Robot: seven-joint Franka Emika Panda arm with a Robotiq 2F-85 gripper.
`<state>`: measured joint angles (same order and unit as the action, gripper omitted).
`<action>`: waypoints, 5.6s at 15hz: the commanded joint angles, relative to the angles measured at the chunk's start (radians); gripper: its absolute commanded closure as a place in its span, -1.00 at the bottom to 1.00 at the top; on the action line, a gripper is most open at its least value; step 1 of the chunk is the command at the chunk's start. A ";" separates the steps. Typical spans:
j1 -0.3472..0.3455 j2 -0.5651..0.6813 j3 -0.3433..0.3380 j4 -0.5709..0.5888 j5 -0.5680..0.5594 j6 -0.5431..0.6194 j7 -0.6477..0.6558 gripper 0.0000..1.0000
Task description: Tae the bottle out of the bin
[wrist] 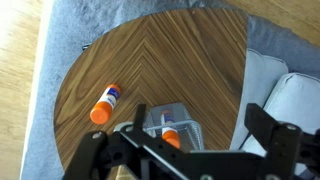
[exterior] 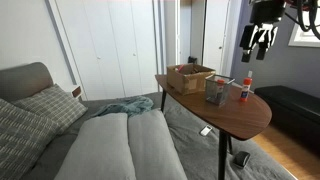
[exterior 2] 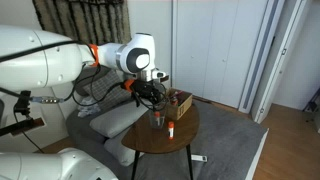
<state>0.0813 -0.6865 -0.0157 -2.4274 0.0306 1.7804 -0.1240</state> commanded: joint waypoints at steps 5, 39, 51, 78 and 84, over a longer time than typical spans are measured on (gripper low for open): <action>-0.006 0.001 0.005 0.004 0.003 -0.003 -0.003 -1.00; -0.036 0.324 0.093 0.033 -0.033 0.373 0.164 -0.64; -0.046 0.332 0.093 0.014 -0.036 0.388 0.200 -0.04; -0.048 -0.024 0.035 0.069 -0.048 0.055 0.124 0.85; 0.000 -0.034 0.012 -0.005 0.024 -0.004 0.036 0.85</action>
<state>0.0445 -0.6952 0.0163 -2.3794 0.0058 1.7849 -0.0265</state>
